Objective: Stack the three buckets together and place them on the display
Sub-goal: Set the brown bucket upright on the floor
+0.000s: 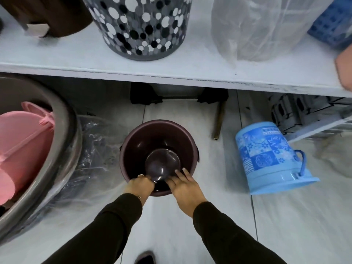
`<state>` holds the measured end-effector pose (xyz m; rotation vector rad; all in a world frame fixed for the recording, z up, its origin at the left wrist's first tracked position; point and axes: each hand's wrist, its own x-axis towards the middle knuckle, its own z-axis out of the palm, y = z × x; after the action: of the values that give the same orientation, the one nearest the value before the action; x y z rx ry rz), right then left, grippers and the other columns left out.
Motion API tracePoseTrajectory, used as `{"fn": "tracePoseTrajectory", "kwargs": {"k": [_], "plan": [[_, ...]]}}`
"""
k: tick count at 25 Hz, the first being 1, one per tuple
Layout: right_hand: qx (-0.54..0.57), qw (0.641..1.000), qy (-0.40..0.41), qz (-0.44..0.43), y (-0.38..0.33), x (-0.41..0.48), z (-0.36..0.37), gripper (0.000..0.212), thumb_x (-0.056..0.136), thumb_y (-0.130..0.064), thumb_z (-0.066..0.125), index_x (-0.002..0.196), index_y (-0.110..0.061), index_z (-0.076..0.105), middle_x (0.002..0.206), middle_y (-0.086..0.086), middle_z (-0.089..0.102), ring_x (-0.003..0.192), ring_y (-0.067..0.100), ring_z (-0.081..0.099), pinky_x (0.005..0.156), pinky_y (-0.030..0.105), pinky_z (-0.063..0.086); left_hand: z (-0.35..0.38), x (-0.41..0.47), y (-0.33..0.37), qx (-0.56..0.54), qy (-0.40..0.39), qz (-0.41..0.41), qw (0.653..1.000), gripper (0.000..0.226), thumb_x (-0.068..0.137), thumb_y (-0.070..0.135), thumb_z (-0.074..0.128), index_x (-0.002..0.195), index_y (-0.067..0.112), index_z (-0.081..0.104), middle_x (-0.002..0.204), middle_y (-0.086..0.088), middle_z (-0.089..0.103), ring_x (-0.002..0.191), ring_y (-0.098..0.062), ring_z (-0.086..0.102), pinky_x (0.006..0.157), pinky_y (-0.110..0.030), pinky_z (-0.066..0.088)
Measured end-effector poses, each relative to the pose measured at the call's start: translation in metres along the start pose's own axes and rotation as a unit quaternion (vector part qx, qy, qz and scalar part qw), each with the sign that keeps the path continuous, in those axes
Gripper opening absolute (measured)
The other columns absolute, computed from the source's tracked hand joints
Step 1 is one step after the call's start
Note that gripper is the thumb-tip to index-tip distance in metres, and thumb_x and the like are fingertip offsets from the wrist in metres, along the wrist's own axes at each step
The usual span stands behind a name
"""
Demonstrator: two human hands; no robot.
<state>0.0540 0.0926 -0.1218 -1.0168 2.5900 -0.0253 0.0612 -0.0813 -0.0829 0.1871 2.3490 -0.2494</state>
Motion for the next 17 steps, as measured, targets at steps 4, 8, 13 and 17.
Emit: {"fn": "tracePoseTrajectory", "kwargs": {"k": [4,8,13,17], "plan": [[0.075,0.986,0.077,0.131,0.06,-0.069,-0.01,0.083,0.078,-0.014,0.067,0.151,-0.022,0.031,0.156,0.003,0.039,0.15,0.029,0.027,0.124,0.049,0.016,-0.03,-0.012,0.054,-0.11,0.158,0.001,0.981,0.077,0.073,0.034,0.063,0.142,0.021,0.032,0.139,-0.007,0.037,0.12,-0.027,0.048,0.102,-0.037,0.048],[0.129,0.929,0.106,0.33,0.151,-0.164,-0.012,0.075,0.079,-0.013,0.064,0.15,-0.016,0.038,0.154,0.006,0.042,0.144,0.026,0.035,0.12,0.041,0.03,-0.059,0.005,0.165,-0.285,0.212,0.137,0.925,0.059,0.085,0.027,0.055,0.142,0.027,0.04,0.138,0.003,0.044,0.122,-0.018,0.052,0.104,-0.027,0.046],[0.161,0.844,0.179,0.48,0.27,-0.239,0.013,0.073,0.075,0.008,0.06,0.146,-0.005,0.043,0.144,0.017,0.048,0.134,0.034,0.045,0.113,0.04,0.038,-0.064,0.064,0.3,-0.444,0.126,0.103,0.881,0.056,0.087,0.033,0.066,0.138,0.021,0.048,0.135,-0.003,0.05,0.121,-0.021,0.057,0.1,-0.026,0.044],[0.256,0.825,0.13,0.487,0.339,-0.245,0.051,0.06,0.09,-0.008,0.061,0.146,-0.008,0.039,0.148,0.016,0.04,0.135,0.034,0.043,0.108,0.039,0.04,-0.05,0.109,0.363,-0.464,0.071,0.061,0.881,0.08,0.086,0.038,0.069,0.152,0.02,0.026,0.137,-0.013,0.055,0.123,-0.031,0.057,0.101,-0.034,0.045]]}}
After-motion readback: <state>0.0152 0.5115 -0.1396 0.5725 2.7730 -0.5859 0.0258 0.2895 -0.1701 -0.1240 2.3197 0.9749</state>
